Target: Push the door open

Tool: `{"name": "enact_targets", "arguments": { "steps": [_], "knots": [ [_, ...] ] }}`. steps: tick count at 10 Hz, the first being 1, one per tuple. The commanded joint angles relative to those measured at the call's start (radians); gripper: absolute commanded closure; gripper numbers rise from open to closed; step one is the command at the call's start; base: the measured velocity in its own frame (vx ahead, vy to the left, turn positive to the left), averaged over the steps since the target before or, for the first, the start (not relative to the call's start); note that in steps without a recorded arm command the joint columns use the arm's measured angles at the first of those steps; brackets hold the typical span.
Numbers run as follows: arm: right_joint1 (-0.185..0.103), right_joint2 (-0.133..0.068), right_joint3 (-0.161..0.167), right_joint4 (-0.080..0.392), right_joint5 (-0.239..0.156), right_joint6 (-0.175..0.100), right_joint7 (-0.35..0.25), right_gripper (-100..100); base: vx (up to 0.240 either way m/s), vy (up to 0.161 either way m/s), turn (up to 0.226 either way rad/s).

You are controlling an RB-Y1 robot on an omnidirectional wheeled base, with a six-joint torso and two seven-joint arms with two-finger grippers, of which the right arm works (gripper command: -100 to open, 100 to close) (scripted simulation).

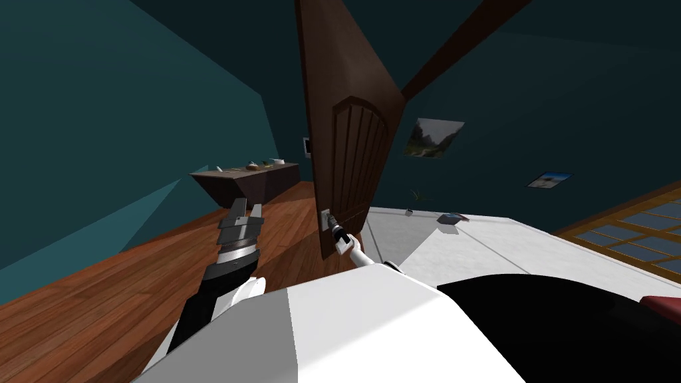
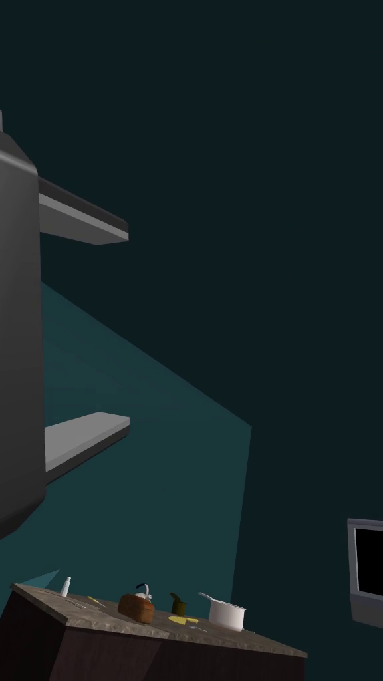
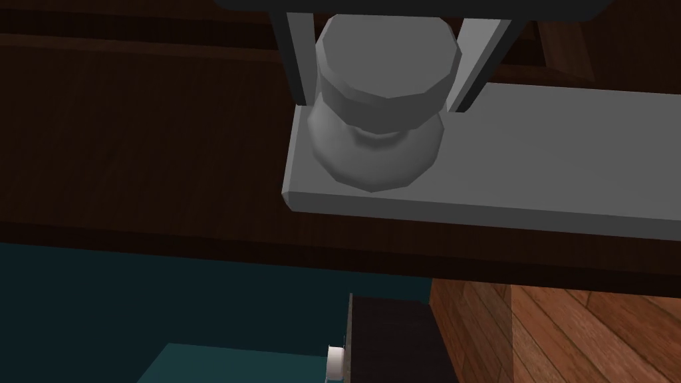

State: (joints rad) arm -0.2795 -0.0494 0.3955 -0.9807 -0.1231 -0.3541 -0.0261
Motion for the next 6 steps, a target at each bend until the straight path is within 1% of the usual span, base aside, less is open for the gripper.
{"name": "enact_targets", "arguments": {
  "steps": [1,3,4,5,6],
  "knots": [
    [-0.011,0.006,-0.029,0.012,-0.003,-0.005,0.006,100,0.125,0.173,-0.072],
    [-0.015,0.016,-0.05,0.018,-0.005,-0.004,0.011,100,0.115,0.179,-0.057],
    [-0.012,0.012,-0.042,0.012,-0.004,0.0,0.01,100,0.046,0.076,-0.034],
    [-0.016,0.001,-0.069,0.016,-0.007,-0.002,0.015,100,0.116,0.119,-0.064],
    [-0.016,0.0,-0.075,0.018,-0.008,-0.003,0.017,100,0.155,0.174,-0.08]
  ]
}}
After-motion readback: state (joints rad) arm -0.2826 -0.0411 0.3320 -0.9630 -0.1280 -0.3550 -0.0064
